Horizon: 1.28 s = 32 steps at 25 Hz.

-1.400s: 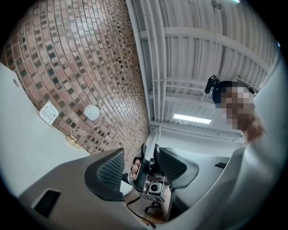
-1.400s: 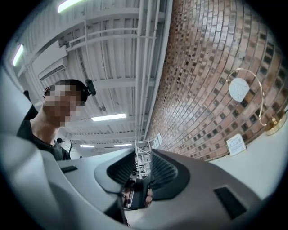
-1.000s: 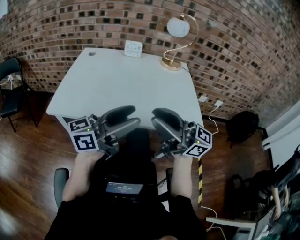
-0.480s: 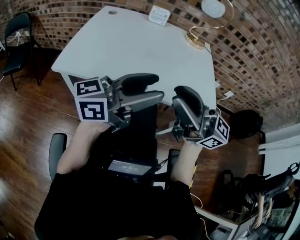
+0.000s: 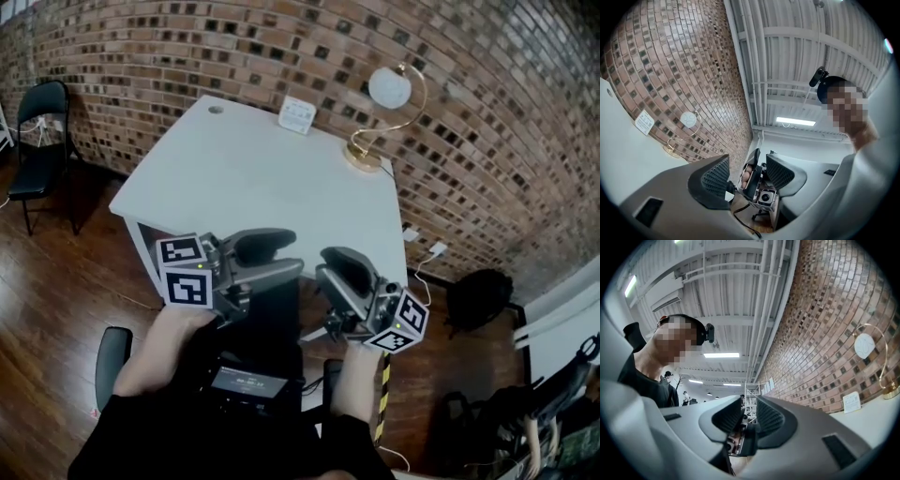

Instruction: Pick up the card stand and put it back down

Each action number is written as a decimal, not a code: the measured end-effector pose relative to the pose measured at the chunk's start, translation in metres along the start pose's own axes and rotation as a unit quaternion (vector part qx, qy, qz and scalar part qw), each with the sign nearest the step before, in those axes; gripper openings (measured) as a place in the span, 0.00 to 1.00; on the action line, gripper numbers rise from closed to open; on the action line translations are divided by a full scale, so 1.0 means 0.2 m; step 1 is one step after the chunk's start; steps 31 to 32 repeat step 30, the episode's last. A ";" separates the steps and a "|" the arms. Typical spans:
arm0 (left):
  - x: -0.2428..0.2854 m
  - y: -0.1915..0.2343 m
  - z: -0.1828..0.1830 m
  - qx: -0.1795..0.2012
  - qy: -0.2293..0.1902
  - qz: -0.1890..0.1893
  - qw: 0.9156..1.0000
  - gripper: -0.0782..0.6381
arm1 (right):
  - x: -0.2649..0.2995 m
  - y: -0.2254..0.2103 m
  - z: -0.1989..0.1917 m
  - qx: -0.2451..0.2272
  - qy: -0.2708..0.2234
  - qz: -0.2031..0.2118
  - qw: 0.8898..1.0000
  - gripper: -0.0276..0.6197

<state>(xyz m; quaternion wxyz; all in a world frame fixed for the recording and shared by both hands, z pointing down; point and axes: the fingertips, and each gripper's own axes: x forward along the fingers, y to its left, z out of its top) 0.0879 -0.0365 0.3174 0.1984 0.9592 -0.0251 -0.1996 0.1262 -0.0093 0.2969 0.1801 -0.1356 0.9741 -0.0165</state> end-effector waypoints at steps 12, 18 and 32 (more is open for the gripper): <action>0.01 -0.04 0.01 0.006 0.003 -0.009 1.000 0.45 | 0.01 0.02 0.02 -0.023 0.007 -0.012 1.000 0.21; 0.00 -0.04 0.01 0.006 0.002 -0.010 1.000 0.45 | 0.01 0.04 0.01 -0.026 0.014 -0.007 1.000 0.21; 0.00 -0.04 -0.02 -0.002 0.002 -0.010 1.000 0.45 | 0.02 0.06 -0.01 -0.025 0.020 -0.002 0.999 0.21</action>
